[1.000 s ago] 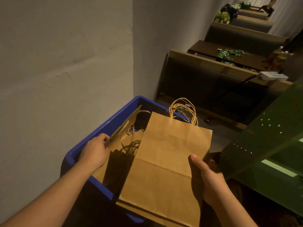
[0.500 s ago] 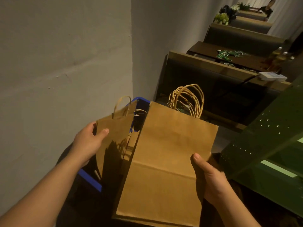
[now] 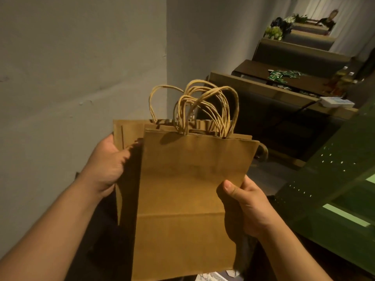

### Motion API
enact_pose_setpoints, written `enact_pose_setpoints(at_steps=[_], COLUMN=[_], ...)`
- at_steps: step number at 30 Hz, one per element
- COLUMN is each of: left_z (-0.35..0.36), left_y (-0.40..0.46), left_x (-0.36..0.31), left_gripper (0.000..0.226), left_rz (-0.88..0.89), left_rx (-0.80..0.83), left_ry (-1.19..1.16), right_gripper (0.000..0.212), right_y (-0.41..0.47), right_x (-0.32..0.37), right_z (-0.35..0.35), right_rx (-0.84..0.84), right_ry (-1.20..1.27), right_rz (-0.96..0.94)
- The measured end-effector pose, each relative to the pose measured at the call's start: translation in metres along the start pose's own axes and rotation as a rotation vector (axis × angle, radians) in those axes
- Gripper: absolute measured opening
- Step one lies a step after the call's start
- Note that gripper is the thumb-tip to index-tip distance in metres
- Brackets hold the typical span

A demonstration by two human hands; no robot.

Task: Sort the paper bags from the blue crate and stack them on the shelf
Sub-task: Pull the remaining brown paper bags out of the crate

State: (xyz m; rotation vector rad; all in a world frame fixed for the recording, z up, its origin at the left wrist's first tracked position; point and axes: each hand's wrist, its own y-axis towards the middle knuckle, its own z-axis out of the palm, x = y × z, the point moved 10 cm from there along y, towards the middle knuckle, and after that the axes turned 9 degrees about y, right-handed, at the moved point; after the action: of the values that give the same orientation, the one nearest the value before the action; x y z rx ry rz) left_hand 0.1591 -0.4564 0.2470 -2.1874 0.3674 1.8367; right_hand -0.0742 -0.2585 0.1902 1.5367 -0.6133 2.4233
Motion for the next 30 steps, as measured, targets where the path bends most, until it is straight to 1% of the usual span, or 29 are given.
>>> enact_pose_setpoints(at_steps=[2, 6, 7, 9, 10, 11, 13, 14, 15, 17, 18, 19, 20, 23, 25, 27, 29, 30], left_z=[0.008, 0.025, 0.029, 0.036, 0.040, 0.043, 0.049, 0.051, 0.054, 0.059, 0.061, 0.063, 0.063, 0.063, 0.063, 0.062, 0.060, 0.060], left_y=[-0.005, -0.011, -0.012, -0.013, -0.014, -0.014, -0.014, -0.015, -0.016, -0.020, -0.021, -0.023, -0.023, -0.026, -0.029, -0.032, -0.036, -0.038], left_x=[-0.002, -0.001, 0.001, 0.007, 0.010, 0.012, 0.016, 0.019, 0.020, 0.023, 0.026, 0.030, 0.035, 0.053, 0.064, 0.073, 0.080, 0.083], left_gripper=[0.016, 0.034, 0.043, 0.073, 0.080, 0.073, 0.044, 0.040, 0.044, 0.069, 0.078, 0.079, 0.075, 0.053, 0.039, 0.032, 0.033, 0.035], left_rz=[0.005, 0.001, -0.002, -0.025, -0.048, -0.061, -0.092, -0.108, -0.114, -0.122, -0.133, -0.147, -0.168, -0.243, -0.283, -0.318, -0.353, -0.373], left_rx=[0.031, 0.142, 0.166, 0.211, 0.218, 0.215, 0.187, 0.169, 0.168, 0.168, 0.169, 0.167, 0.156, 0.115, 0.090, 0.073, 0.071, 0.081], left_ry=[0.011, -0.012, -0.032, -0.055, -0.073, -0.094, -0.139, -0.132, -0.127, -0.126, -0.122, -0.125, -0.137, -0.238, -0.332, -0.417, -0.491, -0.530], right_gripper=[0.041, 0.045, 0.046, 0.046, 0.046, 0.045, 0.045, 0.045, 0.045, 0.047, 0.049, 0.051, 0.049, 0.035, 0.032, 0.040, 0.052, 0.051], right_y=[0.000, -0.003, -0.003, -0.003, -0.003, -0.004, -0.005, -0.005, -0.005, -0.006, -0.006, -0.006, -0.006, -0.008, -0.010, -0.012, -0.016, -0.018], right_x=[0.000, -0.004, -0.004, -0.005, -0.006, -0.006, -0.009, -0.011, -0.012, -0.012, -0.012, -0.012, -0.013, -0.015, -0.019, -0.027, -0.039, -0.045], right_z=[-0.004, -0.017, -0.018, -0.021, -0.022, -0.021, -0.022, -0.023, -0.024, -0.025, -0.026, -0.027, -0.029, -0.035, -0.040, -0.046, -0.053, -0.057], right_rx=[-0.020, -0.063, -0.074, -0.083, -0.085, -0.086, -0.088, -0.093, -0.100, -0.116, -0.121, -0.130, -0.141, -0.167, -0.197, -0.242, -0.317, -0.351], right_ry=[-0.015, -0.013, -0.012, -0.008, -0.010, -0.012, -0.015, -0.016, -0.017, -0.025, -0.027, -0.026, -0.021, 0.008, 0.030, 0.115, 0.286, 0.359], right_rz=[-0.004, 0.004, 0.003, -0.009, -0.016, -0.022, -0.032, -0.041, -0.051, -0.077, -0.088, -0.092, -0.089, -0.052, -0.032, -0.009, 0.039, 0.064])
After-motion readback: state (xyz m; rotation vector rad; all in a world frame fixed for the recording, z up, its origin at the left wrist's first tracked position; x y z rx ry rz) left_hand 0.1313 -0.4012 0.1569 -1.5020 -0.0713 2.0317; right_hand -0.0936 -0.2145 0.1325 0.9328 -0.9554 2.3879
